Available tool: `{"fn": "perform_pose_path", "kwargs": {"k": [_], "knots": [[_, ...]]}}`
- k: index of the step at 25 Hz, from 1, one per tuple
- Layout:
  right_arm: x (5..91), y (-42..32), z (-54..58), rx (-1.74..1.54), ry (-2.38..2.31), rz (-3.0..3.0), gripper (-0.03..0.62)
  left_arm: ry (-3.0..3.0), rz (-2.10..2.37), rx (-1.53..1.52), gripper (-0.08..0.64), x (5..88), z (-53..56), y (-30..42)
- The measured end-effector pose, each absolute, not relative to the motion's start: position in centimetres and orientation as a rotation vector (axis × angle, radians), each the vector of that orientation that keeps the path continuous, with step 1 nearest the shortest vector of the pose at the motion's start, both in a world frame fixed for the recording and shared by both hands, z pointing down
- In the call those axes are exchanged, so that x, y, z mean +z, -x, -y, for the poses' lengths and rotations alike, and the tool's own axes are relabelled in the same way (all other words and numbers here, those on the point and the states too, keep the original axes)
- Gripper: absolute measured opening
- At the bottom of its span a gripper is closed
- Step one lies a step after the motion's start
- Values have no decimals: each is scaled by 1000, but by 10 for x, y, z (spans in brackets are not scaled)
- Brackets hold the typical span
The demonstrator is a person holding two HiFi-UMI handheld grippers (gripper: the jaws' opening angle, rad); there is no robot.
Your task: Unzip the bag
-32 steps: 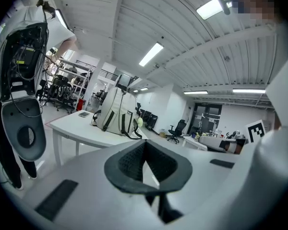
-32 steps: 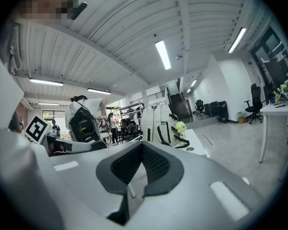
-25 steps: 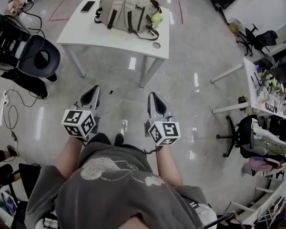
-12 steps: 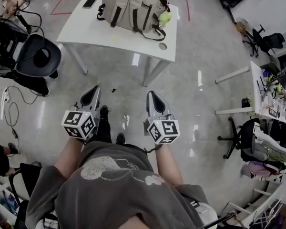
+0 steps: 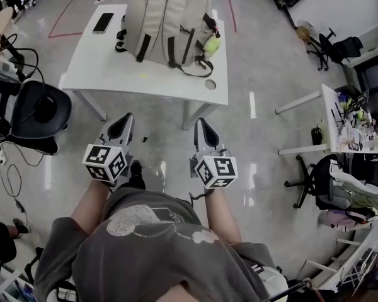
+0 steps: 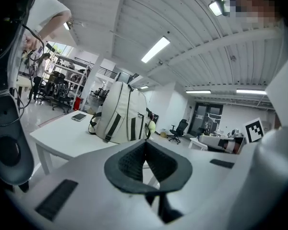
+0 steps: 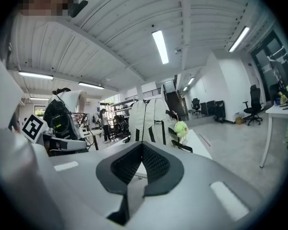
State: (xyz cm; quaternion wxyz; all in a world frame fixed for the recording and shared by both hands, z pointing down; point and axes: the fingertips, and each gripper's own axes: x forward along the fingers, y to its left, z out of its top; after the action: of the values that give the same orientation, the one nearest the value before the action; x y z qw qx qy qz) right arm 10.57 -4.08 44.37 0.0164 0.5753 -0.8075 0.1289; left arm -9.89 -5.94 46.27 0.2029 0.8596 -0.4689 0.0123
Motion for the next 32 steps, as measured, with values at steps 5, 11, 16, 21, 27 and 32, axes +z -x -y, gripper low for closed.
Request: {"fn": "perform_pose_path", "kwargs": {"k": [5,11,16,21,27,32], "knots": [[446,-85,84,392,-1822,2468,0,-2432,1244,40,6,462,99,111],[454,-68,120,420,-1871,2410,0,-2436,1185,40,6,470,139,129],[464,-65,142,431,-1892,2345,0,-2445,1163,40,6,471,164,134],[471,-71,172,435,-1920,2306,0,-2436,1162,36,6,472,186,130],[478,-73,218,391,-1863,2318,0,-2385,1207,48,6,480,216,128],[482,-81,260,330,-1808,2305,0,-2372,1213,53,6,484,249,109]]}}
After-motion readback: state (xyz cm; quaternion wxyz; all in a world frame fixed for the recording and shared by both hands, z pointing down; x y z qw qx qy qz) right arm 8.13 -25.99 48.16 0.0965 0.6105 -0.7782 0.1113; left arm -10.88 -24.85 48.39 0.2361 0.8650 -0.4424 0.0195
